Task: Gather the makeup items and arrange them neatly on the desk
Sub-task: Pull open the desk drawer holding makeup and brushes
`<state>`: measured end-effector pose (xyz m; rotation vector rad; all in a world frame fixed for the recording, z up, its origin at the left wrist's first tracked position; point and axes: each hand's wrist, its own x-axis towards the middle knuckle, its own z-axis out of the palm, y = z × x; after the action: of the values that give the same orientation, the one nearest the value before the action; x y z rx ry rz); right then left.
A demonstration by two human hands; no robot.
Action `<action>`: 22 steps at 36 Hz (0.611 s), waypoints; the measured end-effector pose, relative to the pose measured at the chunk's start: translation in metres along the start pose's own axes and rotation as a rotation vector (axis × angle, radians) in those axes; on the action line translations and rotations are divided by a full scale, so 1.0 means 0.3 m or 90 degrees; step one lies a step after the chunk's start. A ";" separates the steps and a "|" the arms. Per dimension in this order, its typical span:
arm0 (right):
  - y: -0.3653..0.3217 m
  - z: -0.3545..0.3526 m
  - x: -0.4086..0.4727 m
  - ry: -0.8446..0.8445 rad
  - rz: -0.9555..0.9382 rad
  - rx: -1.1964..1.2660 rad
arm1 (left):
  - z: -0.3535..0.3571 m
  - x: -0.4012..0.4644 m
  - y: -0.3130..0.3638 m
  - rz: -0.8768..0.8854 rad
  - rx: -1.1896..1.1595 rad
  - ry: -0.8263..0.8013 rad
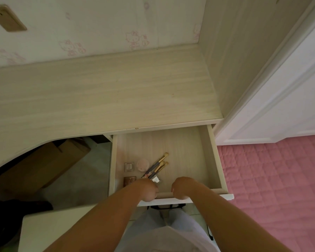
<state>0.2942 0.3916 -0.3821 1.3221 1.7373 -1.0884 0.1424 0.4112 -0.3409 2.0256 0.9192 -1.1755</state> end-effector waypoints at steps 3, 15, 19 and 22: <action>-0.004 0.006 -0.004 -0.008 -0.001 -0.008 | 0.017 -0.005 -0.009 0.020 -0.015 0.013; -0.007 0.039 -0.015 -0.018 -0.007 -0.003 | 0.045 -0.008 0.007 0.034 0.000 0.012; -0.007 0.053 -0.014 -0.021 -0.010 -0.012 | 0.054 -0.006 0.009 0.030 0.001 0.011; -0.007 0.066 -0.013 -0.015 -0.007 -0.008 | 0.062 -0.003 0.014 0.021 -0.001 0.011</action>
<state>0.2940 0.3717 -0.3863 1.2884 1.7344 -1.0925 0.1368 0.3941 -0.3473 2.0454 0.8905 -1.1408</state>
